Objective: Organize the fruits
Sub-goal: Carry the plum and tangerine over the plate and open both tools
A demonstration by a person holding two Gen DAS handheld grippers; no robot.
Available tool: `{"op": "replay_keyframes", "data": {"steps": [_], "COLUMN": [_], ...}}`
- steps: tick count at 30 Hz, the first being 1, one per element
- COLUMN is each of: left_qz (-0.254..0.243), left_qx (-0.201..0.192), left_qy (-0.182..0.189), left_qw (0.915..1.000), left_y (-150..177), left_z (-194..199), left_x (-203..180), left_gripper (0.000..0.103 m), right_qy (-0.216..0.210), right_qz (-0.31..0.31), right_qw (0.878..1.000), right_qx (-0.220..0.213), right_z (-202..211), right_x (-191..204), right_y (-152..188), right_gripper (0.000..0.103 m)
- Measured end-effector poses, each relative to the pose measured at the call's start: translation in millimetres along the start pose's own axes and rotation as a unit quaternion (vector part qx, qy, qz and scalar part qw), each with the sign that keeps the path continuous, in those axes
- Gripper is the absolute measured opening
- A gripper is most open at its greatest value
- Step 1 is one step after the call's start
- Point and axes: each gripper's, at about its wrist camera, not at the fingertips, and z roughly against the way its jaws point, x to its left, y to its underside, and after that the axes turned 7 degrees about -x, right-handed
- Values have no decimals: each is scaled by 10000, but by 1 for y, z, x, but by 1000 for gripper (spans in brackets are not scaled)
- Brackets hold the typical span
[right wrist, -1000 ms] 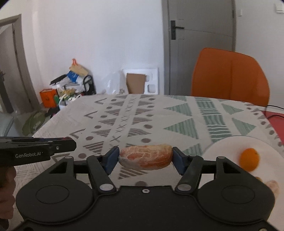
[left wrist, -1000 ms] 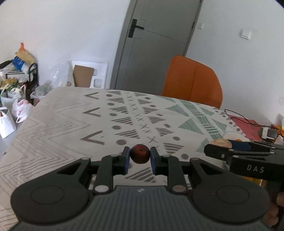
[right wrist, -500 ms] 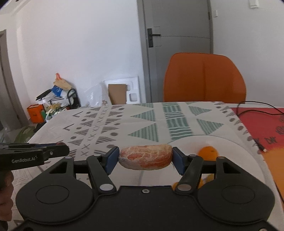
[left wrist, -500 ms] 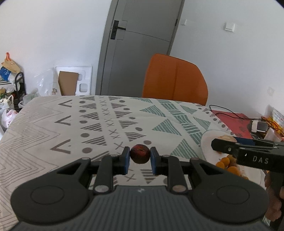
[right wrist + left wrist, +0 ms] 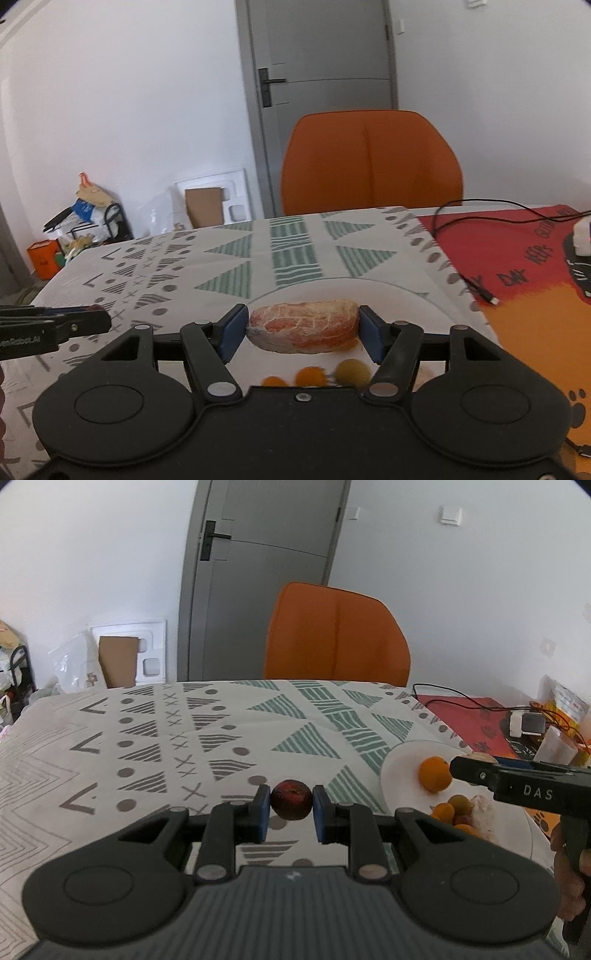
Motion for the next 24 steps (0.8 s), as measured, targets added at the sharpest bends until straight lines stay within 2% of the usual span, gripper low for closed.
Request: {"op": "replay_keyframes", "data": {"steps": [10,15,24], "left_qz": [-187,-292,-461], "left_qx": [69,106,154], "left_qy": [186,328,619], "left_qw": [9996,9990,9969], "left_y": [-4,-7,-9], "left_z": [-17,-25,-37], "left_x": [-23,-36,-59], "left_gripper": [22,22,22], "right_qy": [274,383,446], "right_qz": [-177,-227,-471], "right_qw": [9994,9988,9978], "right_qx": [-85,-210,-129], "right_z": [-8,-7,10], "right_x": [-32,-41,-57], "right_y": [1,0,13], "right_gripper": [62,76,76]}}
